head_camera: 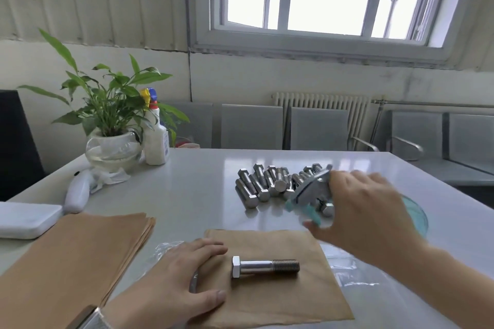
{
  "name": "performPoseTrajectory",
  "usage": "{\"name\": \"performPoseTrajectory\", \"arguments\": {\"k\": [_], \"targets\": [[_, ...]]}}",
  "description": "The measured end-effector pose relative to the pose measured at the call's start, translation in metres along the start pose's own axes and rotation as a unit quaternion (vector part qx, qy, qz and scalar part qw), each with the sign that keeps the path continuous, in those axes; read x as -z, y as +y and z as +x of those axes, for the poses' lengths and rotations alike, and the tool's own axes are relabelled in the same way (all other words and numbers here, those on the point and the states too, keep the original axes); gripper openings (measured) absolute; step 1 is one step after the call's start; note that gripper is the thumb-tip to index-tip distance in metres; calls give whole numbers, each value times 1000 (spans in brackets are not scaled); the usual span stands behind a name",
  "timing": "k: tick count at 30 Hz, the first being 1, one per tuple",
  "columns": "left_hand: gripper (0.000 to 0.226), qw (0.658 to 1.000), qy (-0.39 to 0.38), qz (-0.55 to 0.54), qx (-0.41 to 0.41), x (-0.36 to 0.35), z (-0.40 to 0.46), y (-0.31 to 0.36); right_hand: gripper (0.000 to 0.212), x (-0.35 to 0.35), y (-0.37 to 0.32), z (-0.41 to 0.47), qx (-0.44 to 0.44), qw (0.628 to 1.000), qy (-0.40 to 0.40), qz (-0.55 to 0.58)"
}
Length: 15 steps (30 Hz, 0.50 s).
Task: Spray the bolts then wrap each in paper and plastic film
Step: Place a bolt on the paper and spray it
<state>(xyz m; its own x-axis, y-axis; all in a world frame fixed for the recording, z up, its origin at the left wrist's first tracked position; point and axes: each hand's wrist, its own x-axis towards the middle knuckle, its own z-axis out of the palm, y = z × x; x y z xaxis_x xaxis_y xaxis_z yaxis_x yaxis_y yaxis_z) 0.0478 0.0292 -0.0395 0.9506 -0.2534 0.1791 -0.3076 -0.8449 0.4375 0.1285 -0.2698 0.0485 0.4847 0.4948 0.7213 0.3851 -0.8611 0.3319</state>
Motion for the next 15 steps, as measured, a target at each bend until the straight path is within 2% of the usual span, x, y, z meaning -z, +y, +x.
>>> {"name": "performPoseTrajectory", "arguments": {"k": [6,15], "targets": [[67,1000,10,9,-11,-1,-1,-2,58,-8,-24,-15,48,998,-37,-27],[67,1000,11,2,-19,-1,-1,-2,54,-9,-18,-20,56,995,-68,-41]]}}
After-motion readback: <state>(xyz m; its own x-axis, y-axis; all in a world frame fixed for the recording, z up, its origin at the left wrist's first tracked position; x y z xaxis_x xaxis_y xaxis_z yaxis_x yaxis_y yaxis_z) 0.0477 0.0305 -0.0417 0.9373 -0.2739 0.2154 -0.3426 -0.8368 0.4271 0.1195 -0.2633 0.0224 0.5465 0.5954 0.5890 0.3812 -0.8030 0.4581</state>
